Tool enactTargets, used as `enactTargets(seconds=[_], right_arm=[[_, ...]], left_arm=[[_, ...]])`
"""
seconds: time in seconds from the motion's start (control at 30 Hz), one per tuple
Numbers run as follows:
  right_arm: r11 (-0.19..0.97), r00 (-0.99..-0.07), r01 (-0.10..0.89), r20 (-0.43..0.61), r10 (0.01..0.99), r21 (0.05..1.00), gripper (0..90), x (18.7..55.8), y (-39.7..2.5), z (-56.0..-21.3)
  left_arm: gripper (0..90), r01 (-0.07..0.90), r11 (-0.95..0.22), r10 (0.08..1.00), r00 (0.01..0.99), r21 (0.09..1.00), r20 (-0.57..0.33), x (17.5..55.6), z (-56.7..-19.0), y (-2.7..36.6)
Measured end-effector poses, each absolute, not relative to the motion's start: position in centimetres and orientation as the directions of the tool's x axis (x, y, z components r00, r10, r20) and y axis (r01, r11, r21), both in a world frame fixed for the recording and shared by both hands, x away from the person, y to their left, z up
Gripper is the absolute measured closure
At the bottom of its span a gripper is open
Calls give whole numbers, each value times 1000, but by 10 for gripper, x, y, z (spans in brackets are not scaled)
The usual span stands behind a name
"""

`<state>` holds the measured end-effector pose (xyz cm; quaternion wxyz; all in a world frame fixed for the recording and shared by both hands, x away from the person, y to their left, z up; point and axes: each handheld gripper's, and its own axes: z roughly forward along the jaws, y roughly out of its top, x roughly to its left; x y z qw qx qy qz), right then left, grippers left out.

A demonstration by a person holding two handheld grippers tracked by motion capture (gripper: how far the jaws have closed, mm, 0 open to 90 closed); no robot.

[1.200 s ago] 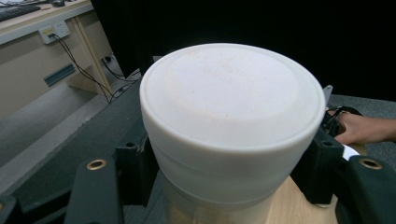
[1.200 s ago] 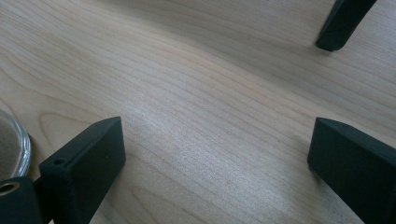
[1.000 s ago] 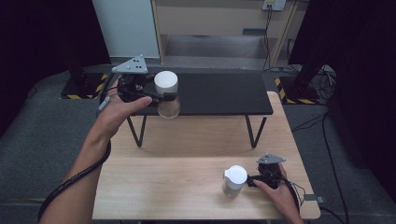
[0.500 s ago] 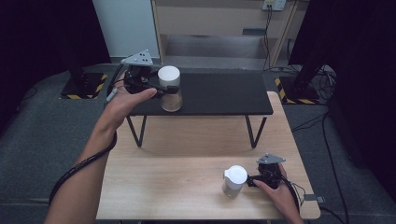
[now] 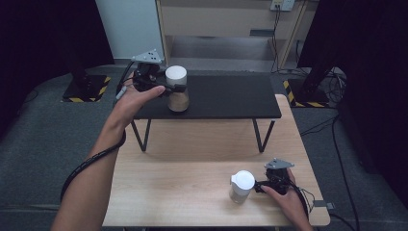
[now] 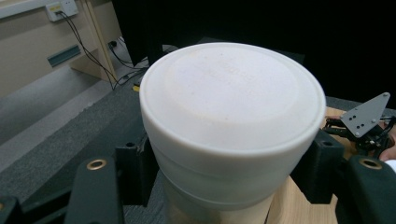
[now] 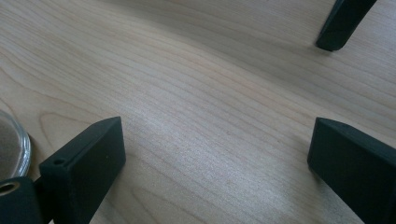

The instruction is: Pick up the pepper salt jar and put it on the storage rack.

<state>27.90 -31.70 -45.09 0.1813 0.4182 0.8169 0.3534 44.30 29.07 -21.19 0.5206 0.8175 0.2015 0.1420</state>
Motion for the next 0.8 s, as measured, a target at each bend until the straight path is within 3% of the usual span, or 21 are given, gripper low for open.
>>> enactTargets(seconds=[0.3, 0.6, 0.8], right_arm=[[400, -584, 555, -1, 811, 729, 49, 279, -317, -451], [400, -584, 555, -1, 812, 729, 49, 279, -317, -451], [400, -584, 555, -1, 812, 729, 49, 279, -317, -451]], left_arm=[[333, 218, -351, 485, 874, 911, -22, 450, -216, 294], [322, 214, -358, 493, 870, 909, -10, 446, -216, 291], [153, 196, -402, 492, 870, 894, 31, 442, -210, 282]])
